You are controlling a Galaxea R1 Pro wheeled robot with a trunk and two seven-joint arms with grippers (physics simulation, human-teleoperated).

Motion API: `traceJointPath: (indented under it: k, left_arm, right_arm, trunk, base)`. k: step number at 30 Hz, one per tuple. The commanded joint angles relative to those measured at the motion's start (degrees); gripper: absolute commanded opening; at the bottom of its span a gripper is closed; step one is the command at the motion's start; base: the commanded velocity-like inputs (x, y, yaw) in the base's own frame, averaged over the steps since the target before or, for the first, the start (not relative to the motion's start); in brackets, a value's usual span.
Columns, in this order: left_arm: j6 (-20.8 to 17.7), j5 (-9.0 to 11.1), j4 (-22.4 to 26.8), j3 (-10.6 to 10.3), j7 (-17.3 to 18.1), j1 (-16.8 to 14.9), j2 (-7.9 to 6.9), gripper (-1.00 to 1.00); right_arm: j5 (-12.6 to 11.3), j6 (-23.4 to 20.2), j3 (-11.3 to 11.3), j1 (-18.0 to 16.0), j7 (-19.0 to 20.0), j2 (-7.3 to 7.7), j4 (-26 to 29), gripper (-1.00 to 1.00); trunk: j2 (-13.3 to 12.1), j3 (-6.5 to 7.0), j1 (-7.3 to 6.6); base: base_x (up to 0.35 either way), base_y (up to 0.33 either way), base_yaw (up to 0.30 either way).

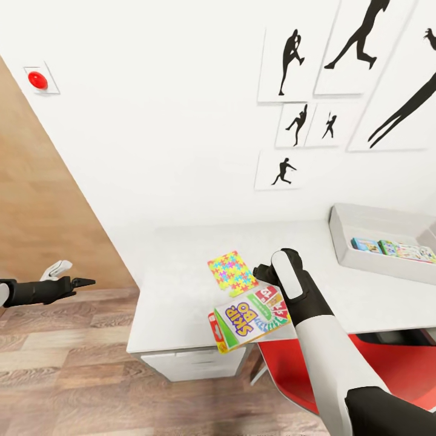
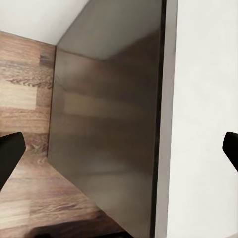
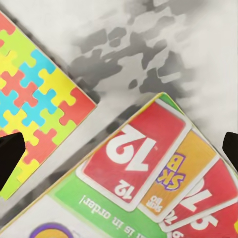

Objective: Put all the toys in the child's room - the three board games (two on the bed and one on the table), the two jigsaw puzzles on the table, and the tennis ball on the table - inside the toy box on the table in the child's room.

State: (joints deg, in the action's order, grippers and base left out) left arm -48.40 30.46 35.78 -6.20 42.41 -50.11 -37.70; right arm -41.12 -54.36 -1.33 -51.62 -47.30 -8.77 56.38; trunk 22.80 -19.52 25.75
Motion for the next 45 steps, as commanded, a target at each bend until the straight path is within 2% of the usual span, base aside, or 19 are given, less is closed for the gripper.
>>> traceJointPath:
  k: [1,25,45]
  left_arm:
    - [-0.28,0.32,-0.01,-0.25,0.03,-0.07,-0.07,1.0]
    - [-0.26,0.33,-0.01,-0.28,-0.04,-0.07,-0.01,1.0]
    - [-0.29,0.39,-0.01,-0.29,0.04,-0.07,-0.01,1.0]
  right_arm:
    - [-0.56,-0.13,-0.08,-0.05,-0.6,0.02,0.05,1.0]
    - [-0.54,-0.13,-0.11,-0.05,-0.54,0.16,0.12,1.0]
    - [-0.54,-0.12,-0.17,0.02,-0.55,0.16,-0.07,1.0]
  trunk:
    - [0.12,-0.2,0.03]
    - [0.12,-2.45,0.03]
    - [0.12,-2.93,0.03]
  base:
    - [0.012,0.002,0.0]
    - [0.048,-0.066,0.0]
    - [0.0,-0.035,0.0]
